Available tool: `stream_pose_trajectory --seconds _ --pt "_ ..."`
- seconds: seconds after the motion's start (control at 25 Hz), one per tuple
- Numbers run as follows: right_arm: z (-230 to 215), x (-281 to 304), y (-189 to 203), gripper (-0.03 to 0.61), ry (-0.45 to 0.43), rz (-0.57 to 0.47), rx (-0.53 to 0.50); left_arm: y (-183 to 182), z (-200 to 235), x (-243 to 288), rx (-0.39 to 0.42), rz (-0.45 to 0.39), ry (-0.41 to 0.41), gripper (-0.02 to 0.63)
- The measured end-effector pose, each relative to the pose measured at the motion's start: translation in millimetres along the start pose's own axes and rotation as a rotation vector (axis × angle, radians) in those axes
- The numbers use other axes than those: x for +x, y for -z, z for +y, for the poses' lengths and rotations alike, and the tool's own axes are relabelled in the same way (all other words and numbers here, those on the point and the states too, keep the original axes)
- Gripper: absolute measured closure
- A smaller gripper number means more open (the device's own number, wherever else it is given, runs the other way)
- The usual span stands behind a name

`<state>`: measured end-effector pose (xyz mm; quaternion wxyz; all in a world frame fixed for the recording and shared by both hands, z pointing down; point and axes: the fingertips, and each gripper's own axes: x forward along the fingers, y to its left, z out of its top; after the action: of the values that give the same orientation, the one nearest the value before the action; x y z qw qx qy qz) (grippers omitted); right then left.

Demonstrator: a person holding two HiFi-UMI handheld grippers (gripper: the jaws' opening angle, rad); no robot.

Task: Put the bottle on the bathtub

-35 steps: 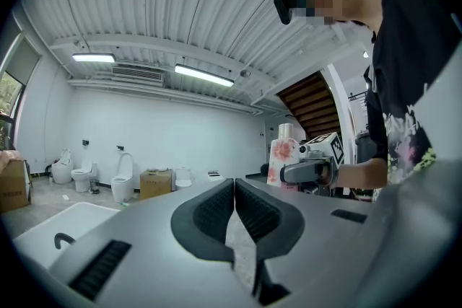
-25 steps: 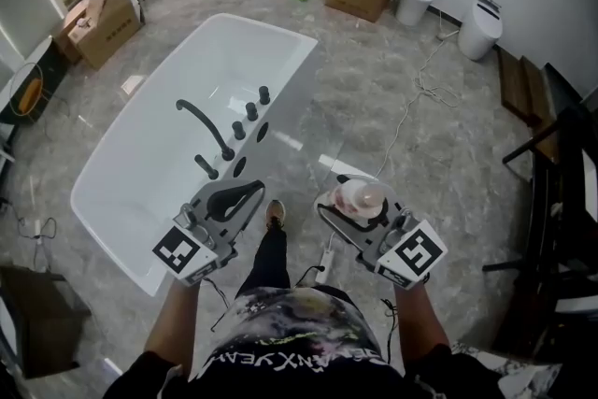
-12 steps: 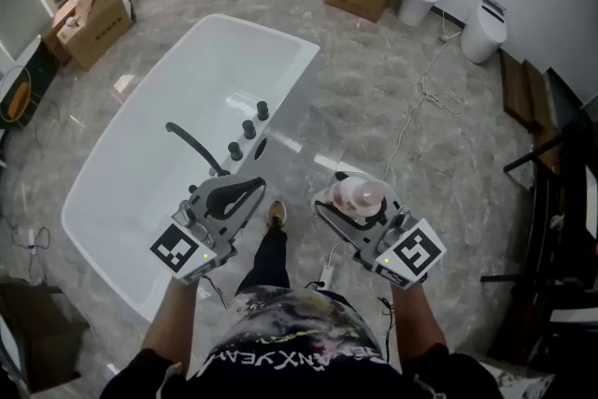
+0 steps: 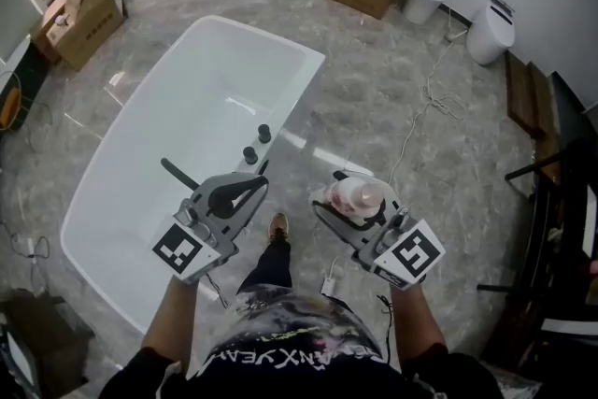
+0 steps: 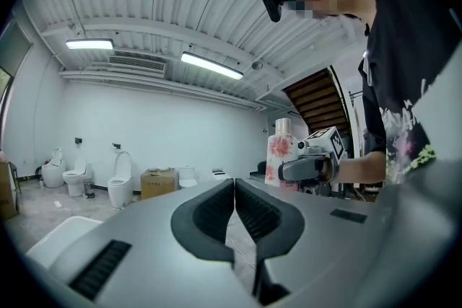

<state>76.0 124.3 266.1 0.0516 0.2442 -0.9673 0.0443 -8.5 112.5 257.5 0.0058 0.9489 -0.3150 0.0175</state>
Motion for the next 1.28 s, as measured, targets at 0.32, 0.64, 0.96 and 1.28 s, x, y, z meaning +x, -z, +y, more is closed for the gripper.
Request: stream_pose_trajectory --seconds 0.32,0.64,0.96,1.28 --pt "-70 68 -13 0.356 0.018 0.017 0.012 2 91 38 -0.04 0.007 0.012 0.591" --pt "-121 126 -12 0.356 0.043 0.065 0.027 13 167 63 -0.084 0.013 0.029 0.592" --pt "-146 169 -11 0.356 0.043 0.08 0.035 19 212 74 -0.108 0.005 0.036 0.592" --pt "-170 199 -16 0.356 0.043 0.083 0.019 17 245 83 -0.105 -0.005 0.033 0.591"
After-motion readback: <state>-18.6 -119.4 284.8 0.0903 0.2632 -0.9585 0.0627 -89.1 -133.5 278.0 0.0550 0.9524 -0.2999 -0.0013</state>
